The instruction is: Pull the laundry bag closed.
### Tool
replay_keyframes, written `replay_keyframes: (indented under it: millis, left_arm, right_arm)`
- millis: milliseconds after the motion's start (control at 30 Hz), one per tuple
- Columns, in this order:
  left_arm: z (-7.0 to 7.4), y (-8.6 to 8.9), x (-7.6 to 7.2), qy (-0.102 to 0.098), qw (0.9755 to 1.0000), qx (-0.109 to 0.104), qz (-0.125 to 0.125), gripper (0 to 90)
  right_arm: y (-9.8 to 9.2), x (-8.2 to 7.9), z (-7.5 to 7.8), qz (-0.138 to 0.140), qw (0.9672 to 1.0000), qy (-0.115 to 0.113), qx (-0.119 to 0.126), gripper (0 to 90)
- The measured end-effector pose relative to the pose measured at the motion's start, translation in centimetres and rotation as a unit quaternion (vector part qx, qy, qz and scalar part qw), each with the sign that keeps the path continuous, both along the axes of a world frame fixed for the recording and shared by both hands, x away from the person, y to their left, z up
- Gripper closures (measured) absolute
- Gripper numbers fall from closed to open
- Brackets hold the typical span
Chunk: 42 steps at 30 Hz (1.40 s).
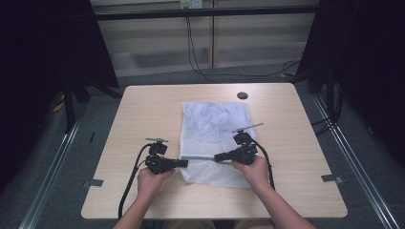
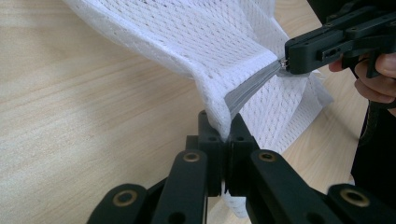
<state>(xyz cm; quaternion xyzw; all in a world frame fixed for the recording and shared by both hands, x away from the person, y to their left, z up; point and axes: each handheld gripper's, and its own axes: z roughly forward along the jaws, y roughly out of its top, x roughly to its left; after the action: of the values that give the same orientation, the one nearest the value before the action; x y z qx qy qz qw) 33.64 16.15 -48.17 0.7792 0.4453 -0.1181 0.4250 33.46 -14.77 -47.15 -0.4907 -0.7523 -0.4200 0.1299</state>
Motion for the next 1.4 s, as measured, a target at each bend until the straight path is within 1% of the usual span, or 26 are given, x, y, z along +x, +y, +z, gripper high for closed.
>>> replay_keyframes:
  millis: [33, 100, 267, 367, 500, 800, 867, 900, 933, 1067, 1100, 1133, 1200, 1233, 1367, 1400]
  left_arm:
    - [0.01, 0.05, 0.03, 0.001, 1.0000, 0.000, -0.002, 88.2]
    - [-0.03, 0.08, 0.05, 0.001, 1.0000, 0.001, -0.002, 88.2]
    - [-0.04, 0.04, 0.03, 0.002, 1.0000, 0.000, -0.003, 88.3]
    - [-0.05, 0.10, 0.05, 0.004, 1.0000, 0.000, -0.001, 88.2]
    - [-0.04, 0.12, 0.06, 0.005, 1.0000, -0.001, -0.003, 88.2]
    - [-0.03, 0.17, 0.09, 0.006, 1.0000, -0.003, -0.003, 88.3]
    - [-0.04, 0.20, 0.11, 0.005, 1.0000, -0.002, -0.002, 88.3]
    - [-0.01, 0.21, 0.09, 0.008, 1.0000, -0.005, 0.001, 88.3]
    - [-0.01, 0.26, 0.11, 0.007, 1.0000, -0.005, 0.002, 88.3]
    - [0.06, 0.34, 0.13, 0.006, 0.9999, -0.008, 0.001, 88.3]
    - [0.06, 0.34, 0.13, 0.008, 0.9999, -0.008, 0.001, 88.2]
    - [0.04, 0.39, 0.16, 0.007, 0.9999, -0.008, 0.000, 88.3]
    - [0.04, 0.36, 0.14, 0.009, 0.9999, -0.011, -0.001, 88.3]
    - [0.03, 0.32, 0.13, 0.008, 0.9999, -0.009, 0.000, 88.2]
    - [0.00, 0.41, 0.17, 0.009, 0.9999, -0.007, 0.000, 88.3]
    - [0.00, 0.44, 0.16, 0.010, 0.9999, -0.010, 0.002, 88.3]
  right_arm:
    - [-0.03, -0.02, -0.04, 0.001, 1.0000, -0.002, -0.002, 86.9]
    - [-0.17, -0.05, -0.12, 0.000, 1.0000, 0.000, 0.003, 86.9]
    - [-0.42, -0.12, -0.27, -0.003, 1.0000, -0.004, 0.005, 87.0]
    - [-0.34, -0.20, -0.26, -0.004, 1.0000, -0.004, 0.004, 86.9]
    - [-0.25, -0.21, -0.18, -0.001, 1.0000, -0.007, -0.003, 86.9]
    - [-0.38, -0.06, 0.02, 0.001, 1.0000, -0.005, 0.001, 86.9]
    - [-0.31, 0.01, 0.10, 0.000, 1.0000, -0.009, 0.000, 86.9]
    - [-0.23, 0.03, 0.16, -0.001, 1.0000, -0.007, 0.000, 87.0]
    - [-0.22, 0.06, 0.15, 0.001, 1.0000, -0.010, 0.000, 86.9]
    - [-0.13, 0.07, 0.27, 0.001, 1.0000, -0.008, -0.002, 86.9]
    - [-0.15, 0.08, 0.30, 0.002, 1.0000, -0.008, -0.001, 86.9]
    - [-0.20, 0.09, 0.32, 0.001, 0.9999, -0.010, -0.006, 87.0]
    - [-0.37, 0.13, 0.31, 0.002, 1.0000, -0.008, -0.003, 86.9]
    - [-0.39, 0.11, 0.32, 0.001, 1.0000, -0.008, -0.001, 86.9]
    - [-0.48, 0.05, 0.27, 0.005, 0.9999, -0.011, -0.007, 87.0]
    - [-0.58, 0.03, 0.23, 0.005, 0.9999, -0.012, -0.008, 86.9]
